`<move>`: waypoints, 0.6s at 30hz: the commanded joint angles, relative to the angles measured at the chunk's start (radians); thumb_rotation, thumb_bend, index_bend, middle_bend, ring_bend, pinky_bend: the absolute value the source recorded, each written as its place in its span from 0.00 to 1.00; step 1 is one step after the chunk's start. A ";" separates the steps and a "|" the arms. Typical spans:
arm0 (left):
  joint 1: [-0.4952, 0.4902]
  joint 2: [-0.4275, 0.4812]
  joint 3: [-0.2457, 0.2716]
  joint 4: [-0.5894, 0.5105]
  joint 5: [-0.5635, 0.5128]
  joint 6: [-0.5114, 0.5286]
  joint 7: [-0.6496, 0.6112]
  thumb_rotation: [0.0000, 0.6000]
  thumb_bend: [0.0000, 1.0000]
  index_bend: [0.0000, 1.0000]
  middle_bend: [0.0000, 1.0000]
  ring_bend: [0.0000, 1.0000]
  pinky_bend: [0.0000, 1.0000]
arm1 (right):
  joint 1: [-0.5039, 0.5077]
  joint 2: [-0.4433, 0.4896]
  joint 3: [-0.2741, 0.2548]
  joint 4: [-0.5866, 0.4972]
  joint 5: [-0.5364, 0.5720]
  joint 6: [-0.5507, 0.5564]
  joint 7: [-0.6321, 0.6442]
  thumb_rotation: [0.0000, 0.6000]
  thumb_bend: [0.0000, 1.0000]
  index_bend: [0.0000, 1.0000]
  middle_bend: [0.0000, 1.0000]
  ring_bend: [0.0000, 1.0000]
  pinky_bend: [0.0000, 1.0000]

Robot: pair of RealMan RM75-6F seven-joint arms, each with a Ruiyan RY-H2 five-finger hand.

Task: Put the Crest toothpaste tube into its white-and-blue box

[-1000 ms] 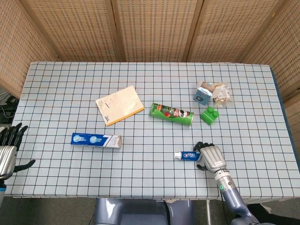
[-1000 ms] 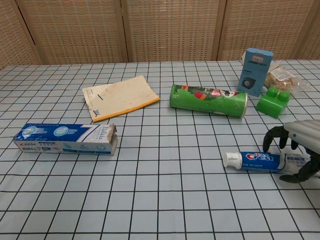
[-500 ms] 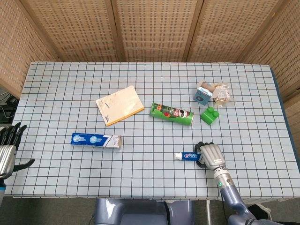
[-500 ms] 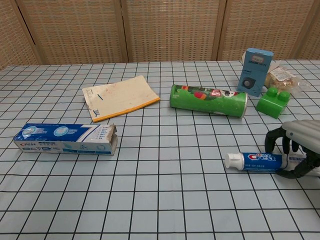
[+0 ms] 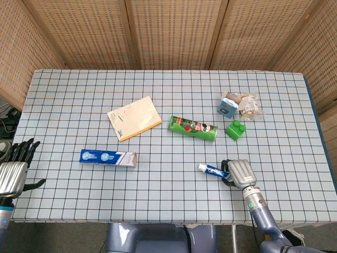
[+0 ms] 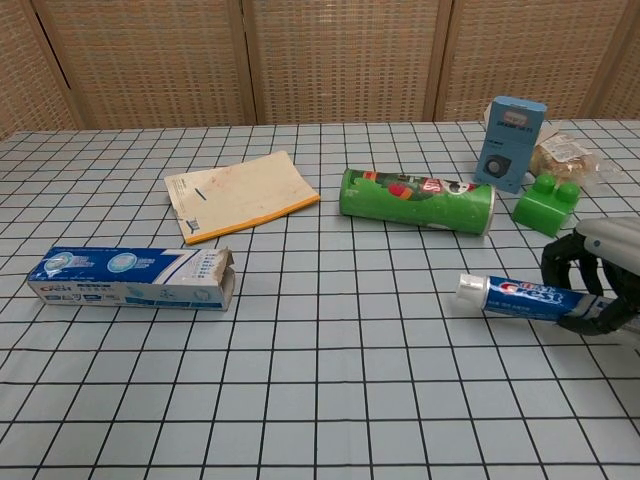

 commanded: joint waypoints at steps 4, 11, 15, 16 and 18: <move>-0.143 -0.059 -0.034 0.048 -0.017 -0.188 0.059 1.00 0.00 0.00 0.00 0.00 0.00 | 0.014 0.075 0.001 -0.060 -0.044 0.005 0.026 1.00 0.63 0.65 0.61 0.63 0.67; -0.302 -0.219 -0.067 0.220 -0.040 -0.364 0.091 1.00 0.00 0.12 0.00 0.09 0.15 | 0.022 0.132 0.005 -0.106 -0.046 0.008 0.029 1.00 0.63 0.65 0.61 0.63 0.67; -0.362 -0.312 -0.073 0.320 -0.068 -0.443 0.073 1.00 0.00 0.14 0.03 0.15 0.22 | 0.023 0.146 -0.001 -0.116 -0.047 0.012 0.023 1.00 0.63 0.65 0.61 0.63 0.67; -0.378 -0.334 -0.075 0.341 -0.076 -0.462 0.071 1.00 0.00 0.15 0.05 0.17 0.23 | 0.024 0.151 -0.004 -0.118 -0.042 0.006 0.020 1.00 0.63 0.65 0.61 0.63 0.67; -0.408 -0.381 -0.075 0.379 -0.094 -0.502 0.081 1.00 0.00 0.16 0.09 0.20 0.25 | 0.027 0.164 -0.011 -0.124 -0.030 -0.011 0.015 1.00 0.64 0.65 0.61 0.63 0.67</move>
